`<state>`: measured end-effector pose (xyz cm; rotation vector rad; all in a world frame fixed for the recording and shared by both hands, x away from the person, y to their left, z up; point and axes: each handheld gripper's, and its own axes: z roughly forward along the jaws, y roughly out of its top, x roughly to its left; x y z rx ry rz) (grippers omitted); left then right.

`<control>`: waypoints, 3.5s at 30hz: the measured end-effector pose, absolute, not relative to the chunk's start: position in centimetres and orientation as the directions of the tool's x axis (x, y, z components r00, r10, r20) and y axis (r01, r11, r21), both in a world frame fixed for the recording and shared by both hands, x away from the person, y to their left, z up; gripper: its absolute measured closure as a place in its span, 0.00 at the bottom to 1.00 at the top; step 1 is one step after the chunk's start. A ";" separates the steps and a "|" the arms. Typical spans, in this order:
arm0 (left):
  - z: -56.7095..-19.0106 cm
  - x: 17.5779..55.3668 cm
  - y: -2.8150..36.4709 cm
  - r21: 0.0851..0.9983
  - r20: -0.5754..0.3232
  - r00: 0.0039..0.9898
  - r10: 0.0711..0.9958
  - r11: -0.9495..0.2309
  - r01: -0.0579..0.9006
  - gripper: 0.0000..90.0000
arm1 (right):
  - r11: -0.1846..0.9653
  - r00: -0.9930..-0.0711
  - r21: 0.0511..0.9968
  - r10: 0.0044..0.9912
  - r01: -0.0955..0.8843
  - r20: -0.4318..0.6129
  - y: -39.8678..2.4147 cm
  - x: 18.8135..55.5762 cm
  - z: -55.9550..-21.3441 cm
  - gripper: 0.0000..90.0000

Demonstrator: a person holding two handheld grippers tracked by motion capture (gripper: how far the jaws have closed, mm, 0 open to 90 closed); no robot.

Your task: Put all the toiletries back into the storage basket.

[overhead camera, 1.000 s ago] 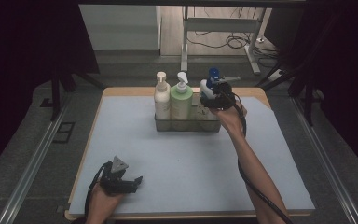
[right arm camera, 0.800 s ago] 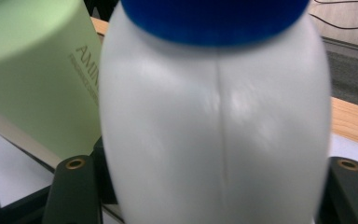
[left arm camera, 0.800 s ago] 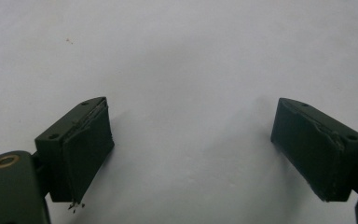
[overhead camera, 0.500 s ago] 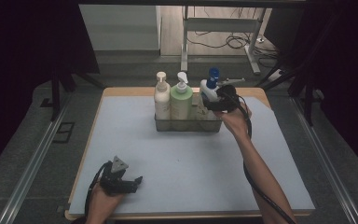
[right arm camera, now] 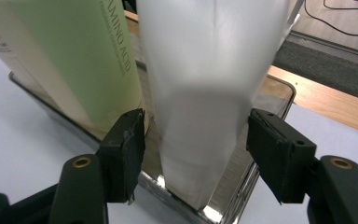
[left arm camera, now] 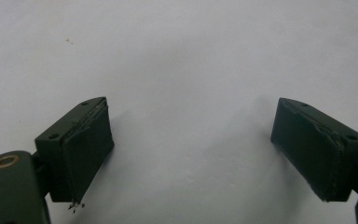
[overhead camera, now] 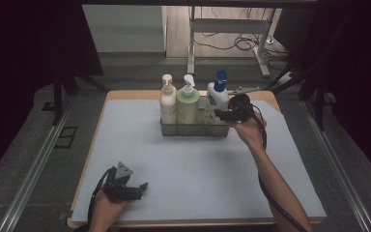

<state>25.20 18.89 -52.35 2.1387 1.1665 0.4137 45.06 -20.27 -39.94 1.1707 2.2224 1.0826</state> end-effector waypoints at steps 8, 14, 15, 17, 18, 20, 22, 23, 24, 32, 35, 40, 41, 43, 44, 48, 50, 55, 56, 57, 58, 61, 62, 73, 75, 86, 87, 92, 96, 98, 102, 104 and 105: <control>-52.3 25.2 18.9 0.679 -0.035 0.553 0.833 -0.386 0.624 0.13 | 0.352 -0.581 0.788 0.814 0.506 0.009 -21.1 44.0 -40.0 0.54; -52.3 25.2 18.9 0.679 -0.034 0.553 0.833 -0.386 0.624 0.13 | 0.357 -0.588 0.778 0.809 0.516 0.019 -21.9 43.5 -40.1 0.66; -52.3 25.2 18.9 0.679 -0.034 0.553 0.833 -0.386 0.624 0.13 | 0.357 -0.588 0.778 0.809 0.516 0.019 -21.9 43.5 -40.1 0.66; -52.3 25.2 18.9 0.679 -0.034 0.553 0.833 -0.386 0.624 0.13 | 0.355 -0.584 0.773 0.812 0.525 0.023 -22.3 43.4 -40.2 0.70; -52.3 25.2 18.9 0.679 -0.034 0.552 0.833 -0.386 0.624 0.13 | 0.348 -0.577 0.775 0.817 0.527 0.026 -22.6 43.3 -40.2 0.75; -52.3 25.2 18.9 0.679 -0.034 0.553 0.833 -0.387 0.624 0.13 | 0.346 -0.566 0.775 0.824 0.529 0.017 -22.9 43.3 -40.2 0.81; -52.3 25.2 18.9 0.679 -0.035 0.552 0.833 -0.386 0.625 0.13 | 0.349 -0.553 0.771 0.833 0.533 0.005 -23.0 43.4 -40.2 0.88; -52.3 25.2 18.9 0.679 -0.034 0.553 0.833 -0.387 0.624 0.13 | 0.349 -0.553 0.771 0.833 0.533 0.005 -23.0 43.4 -40.2 0.88; -52.3 25.2 18.9 0.679 -0.035 0.553 0.833 -0.386 0.624 0.13 | 0.353 -0.536 0.766 0.844 0.538 -0.012 -23.1 43.5 -40.3 0.93; -52.3 25.2 18.9 0.679 -0.035 0.552 0.833 -0.386 0.625 0.13 | 0.350 -0.498 0.750 0.867 0.562 -0.031 -22.8 45.1 -41.0 0.99; -52.4 25.2 18.9 0.679 -0.035 0.553 0.833 -0.386 0.625 0.13 | 0.338 -0.480 0.747 0.877 0.572 -0.029 -22.7 45.9 -41.4 0.99; -52.4 25.2 18.9 0.679 -0.035 0.553 0.833 -0.386 0.625 0.13 | 0.305 -0.461 0.752 0.888 0.584 -0.002 -22.7 46.9 -42.0 0.99; -52.4 25.2 18.9 0.679 -0.035 0.553 0.833 -0.386 0.625 0.13 | 0.305 -0.461 0.752 0.888 0.584 -0.002 -22.7 46.9 -42.0 0.99; -52.3 25.2 18.9 0.679 -0.035 0.553 0.833 -0.386 0.625 0.13 | 0.294 -0.457 0.755 0.889 0.587 0.009 -22.7 47.3 -42.2 0.99; -52.3 25.2 18.9 0.679 -0.035 0.552 0.833 -0.386 0.625 0.13 | 0.286 -0.457 0.755 0.889 0.590 0.020 -22.7 47.6 -42.5 0.99; -52.3 25.2 18.9 0.679 -0.035 0.553 0.833 -0.386 0.625 0.13 | 0.273 -0.459 0.756 0.887 0.594 0.041 -22.6 48.2 -43.0 0.99; -52.3 25.2 18.9 0.679 -0.035 0.553 0.833 -0.386 0.625 0.13 | 0.275 -0.461 0.754 0.886 0.597 0.042 -22.5 48.4 -43.1 0.99; -52.3 25.2 18.9 0.679 -0.035 0.553 0.833 -0.386 0.625 0.13 | 0.302 -0.481 0.737 0.876 0.605 0.035 -21.6 48.8 -43.8 0.99; -52.3 25.2 18.9 0.679 -0.034 0.552 0.833 -0.386 0.624 0.13 | 0.305 -0.476 0.732 0.879 0.610 0.030 -21.4 48.8 -44.0 0.99; -52.4 25.2 18.9 0.679 -0.035 0.553 0.833 -0.386 0.625 0.13 | 0.304 -0.475 0.729 0.879 0.614 0.033 -21.4 48.9 -44.1 0.99; -52.4 25.2 18.9 0.679 -0.035 0.553 0.833 -0.386 0.625 0.13 | 0.304 -0.475 0.729 0.879 0.614 0.033 -21.4 48.9 -44.1 0.99; -52.3 25.2 18.9 0.679 -0.035 0.553 0.833 -0.386 0.625 0.13 | 0.295 -0.467 0.722 0.883 0.626 0.044 -21.4 49.0 -44.4 0.99; -52.3 25.2 18.9 0.679 -0.035 0.553 0.833 -0.386 0.625 0.13 | 0.295 -0.467 0.722 0.883 0.626 0.044 -21.4 49.0 -44.4 0.99; -52.3 25.2 18.9 0.679 -0.035 0.552 0.833 -0.386 0.625 0.13 | 0.294 -0.480 0.715 0.875 0.634 0.066 -20.9 48.9 -44.7 0.99; -52.4 25.2 18.9 0.679 -0.035 0.552 0.833 -0.386 0.625 0.13 | 0.301 -0.485 0.714 0.873 0.632 0.061 -20.7 48.9 -44.8 0.99; -52.3 25.2 18.9 0.679 -0.034 0.553 0.833 -0.387 0.624 0.13 | 0.317 -0.488 0.703 0.871 0.637 0.049 -20.4 49.1 -45.2 0.98; -52.3 25.2 18.9 0.679 -0.035 0.553 0.833 -0.386 0.625 0.13 | 0.317 -0.487 0.702 0.872 0.638 0.048 -20.5 49.1 -45.2 0.98; -52.3 25.2 18.9 0.679 -0.035 0.553 0.833 -0.386 0.625 0.13 | 0.323 -0.488 0.695 0.872 0.642 0.046 -20.4 49.1 -45.4 0.99; -52.3 25.2 18.9 0.679 -0.034 0.553 0.833 -0.387 0.625 0.13 | 0.334 -0.487 0.689 0.873 0.643 0.033 -20.4 49.0 -45.6 0.99; -52.3 25.2 18.9 0.679 -0.035 0.553 0.832 -0.387 0.625 0.13 | 0.335 -0.490 0.686 0.871 0.645 0.036 -20.3 49.0 -45.7 0.99; -52.3 25.2 18.9 0.678 -0.035 0.553 0.832 -0.387 0.625 0.13 | 0.341 -0.495 0.683 0.868 0.646 0.034 -20.0 49.0 -45.7 0.99; -52.3 25.2 18.9 0.679 -0.035 0.553 0.833 -0.386 0.625 0.13 | 0.346 -0.499 0.681 0.866 0.645 0.033 -19.9 48.9 -45.8 0.99; -52.3 25.2 18.9 0.678 -0.035 0.553 0.832 -0.387 0.625 0.13 | 0.345 -0.498 0.680 0.866 0.647 0.035 -19.7 48.9 -45.9 0.99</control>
